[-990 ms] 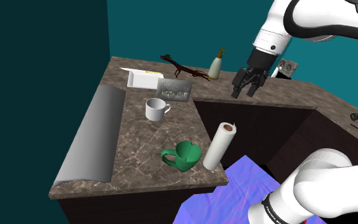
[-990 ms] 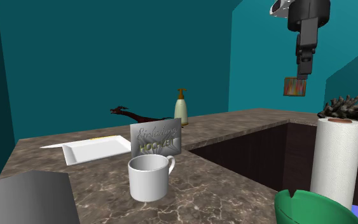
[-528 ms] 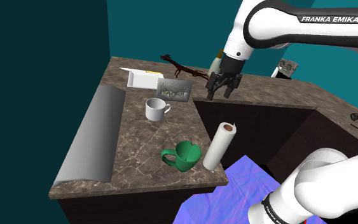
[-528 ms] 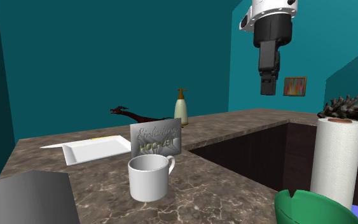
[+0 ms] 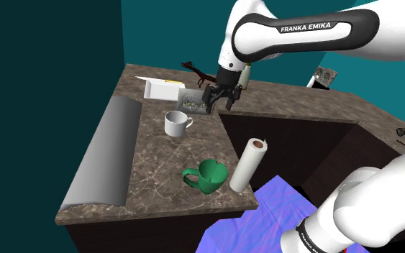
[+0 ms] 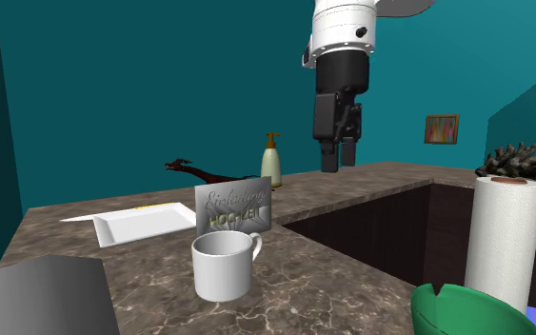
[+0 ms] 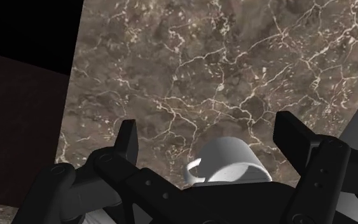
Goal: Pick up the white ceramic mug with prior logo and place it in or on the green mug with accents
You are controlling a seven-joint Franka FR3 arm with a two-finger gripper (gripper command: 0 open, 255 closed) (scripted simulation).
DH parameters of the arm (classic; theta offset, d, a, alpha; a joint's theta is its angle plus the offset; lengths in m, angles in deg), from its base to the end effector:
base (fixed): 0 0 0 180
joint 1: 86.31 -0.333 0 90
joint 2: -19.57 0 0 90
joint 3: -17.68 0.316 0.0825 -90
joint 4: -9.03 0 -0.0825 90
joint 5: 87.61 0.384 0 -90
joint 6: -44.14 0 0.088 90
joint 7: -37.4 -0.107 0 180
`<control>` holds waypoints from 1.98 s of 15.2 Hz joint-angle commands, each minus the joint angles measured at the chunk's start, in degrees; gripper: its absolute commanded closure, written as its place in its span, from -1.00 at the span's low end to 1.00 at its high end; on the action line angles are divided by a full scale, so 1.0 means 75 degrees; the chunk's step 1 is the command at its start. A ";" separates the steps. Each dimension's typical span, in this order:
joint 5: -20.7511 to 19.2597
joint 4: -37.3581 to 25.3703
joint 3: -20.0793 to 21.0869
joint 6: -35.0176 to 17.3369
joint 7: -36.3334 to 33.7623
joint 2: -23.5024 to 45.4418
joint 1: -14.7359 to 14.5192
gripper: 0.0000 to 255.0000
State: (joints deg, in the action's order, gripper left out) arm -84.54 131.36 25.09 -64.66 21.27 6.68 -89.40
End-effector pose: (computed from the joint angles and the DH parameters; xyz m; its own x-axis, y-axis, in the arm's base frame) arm 0.4772 0.0957 0.5005 0.9927 -0.1188 -0.0184 -0.1191 -0.9927 -0.0173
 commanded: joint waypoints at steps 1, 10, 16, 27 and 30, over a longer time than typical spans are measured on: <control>-0.0110 -0.0371 0.0126 -0.0253 -0.0200 0.0640 -0.0038 -1.00; -0.0840 -0.2682 0.0410 -0.0540 -0.1048 0.3381 -0.0360 -1.00; -0.1331 -0.4858 0.0377 -0.0226 -0.1458 0.5363 -0.0759 -1.00; -0.1457 -0.4856 0.0318 -0.0789 -0.1546 0.5947 -0.0830 -1.00; -0.1457 -0.4856 0.0318 -0.0789 -0.1546 0.5947 -0.0830 -1.00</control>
State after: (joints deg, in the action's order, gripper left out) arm -95.47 94.95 27.48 -70.55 9.67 51.26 -95.62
